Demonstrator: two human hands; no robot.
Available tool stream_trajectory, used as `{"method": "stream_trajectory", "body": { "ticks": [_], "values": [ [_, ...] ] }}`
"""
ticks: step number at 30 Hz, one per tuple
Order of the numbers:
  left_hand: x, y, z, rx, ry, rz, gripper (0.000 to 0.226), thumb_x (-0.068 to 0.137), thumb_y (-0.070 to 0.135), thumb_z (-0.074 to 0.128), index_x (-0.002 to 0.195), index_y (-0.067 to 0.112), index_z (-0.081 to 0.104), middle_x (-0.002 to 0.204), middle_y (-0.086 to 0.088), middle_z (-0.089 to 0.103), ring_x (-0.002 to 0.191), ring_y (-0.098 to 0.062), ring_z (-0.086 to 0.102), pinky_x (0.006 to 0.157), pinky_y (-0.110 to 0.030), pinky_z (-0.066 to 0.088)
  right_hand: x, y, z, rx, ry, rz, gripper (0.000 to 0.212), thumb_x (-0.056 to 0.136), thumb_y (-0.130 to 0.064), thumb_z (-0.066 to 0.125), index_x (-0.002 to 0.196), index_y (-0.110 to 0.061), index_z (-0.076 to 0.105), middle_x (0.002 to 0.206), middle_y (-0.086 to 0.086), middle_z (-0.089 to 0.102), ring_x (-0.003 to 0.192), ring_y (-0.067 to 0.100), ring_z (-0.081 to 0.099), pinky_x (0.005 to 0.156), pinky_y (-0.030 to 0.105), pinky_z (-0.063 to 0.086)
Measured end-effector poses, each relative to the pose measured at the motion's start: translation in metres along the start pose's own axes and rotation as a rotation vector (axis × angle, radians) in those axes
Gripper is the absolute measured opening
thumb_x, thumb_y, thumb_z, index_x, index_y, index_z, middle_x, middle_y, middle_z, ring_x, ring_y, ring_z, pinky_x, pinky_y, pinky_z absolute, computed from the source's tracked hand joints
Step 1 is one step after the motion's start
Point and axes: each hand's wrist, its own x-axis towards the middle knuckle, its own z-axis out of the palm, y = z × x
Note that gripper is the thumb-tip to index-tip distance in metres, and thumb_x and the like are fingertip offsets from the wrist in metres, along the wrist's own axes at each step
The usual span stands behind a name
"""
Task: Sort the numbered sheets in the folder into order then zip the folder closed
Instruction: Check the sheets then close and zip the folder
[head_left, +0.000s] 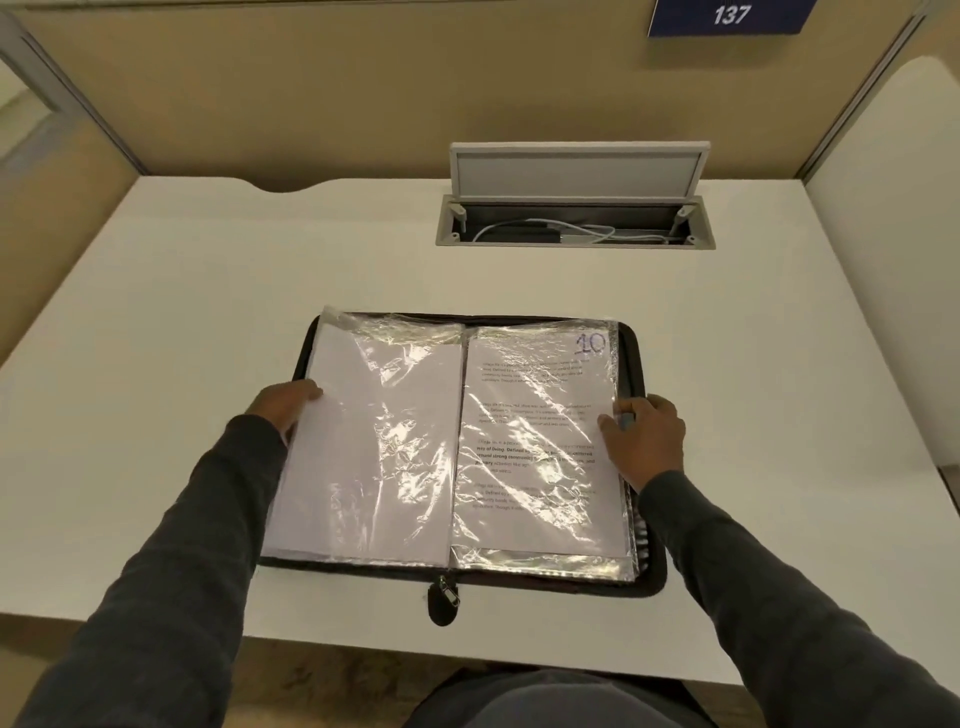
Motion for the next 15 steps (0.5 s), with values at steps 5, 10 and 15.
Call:
{"method": "stream_trajectory", "body": {
  "ticks": [5, 10, 15],
  "values": [
    [-0.039, 0.025, 0.000, -0.153, -0.155, 0.034, 0.008, 0.091, 0.001, 0.052, 0.087, 0.000, 0.060, 0.060, -0.009, 0.068, 0.064, -0.026, 0.061, 0.064, -0.037, 0.049, -0.003, 0.006, -0.003, 0.021, 0.051, -0.073, 0.033, 0.088, -0.038, 0.067, 0.115, -0.019, 0.064, 0.135, 0.015, 0.053, 0.126, 0.037, 0.048, 0.106, 0.046, 0.044],
    [-0.078, 0.045, 0.013, -0.205, -0.356, 0.200, 0.013, 0.092, 0.008, 0.058, 0.103, 0.008, 0.065, 0.085, -0.010, 0.073, 0.067, -0.023, 0.071, 0.058, -0.033, 0.059, -0.034, -0.008, -0.002, 0.061, 0.052, -0.349, 0.047, 0.091, -0.038, 0.069, 0.131, -0.016, 0.056, 0.141, 0.010, 0.051, 0.133, 0.027, 0.045, 0.112, 0.046, 0.038],
    [-0.095, 0.064, 0.038, -0.021, -0.459, 0.307, 0.048, 0.077, 0.012, 0.069, 0.123, 0.010, 0.056, 0.111, -0.016, 0.065, 0.091, -0.033, 0.067, 0.077, -0.042, 0.056, -0.074, -0.065, -0.002, 0.386, -0.320, -0.386, 0.076, 0.084, -0.059, 0.070, 0.147, -0.027, 0.042, 0.154, -0.005, 0.039, 0.136, 0.019, 0.044, 0.112, 0.046, 0.043]
  ]
}}
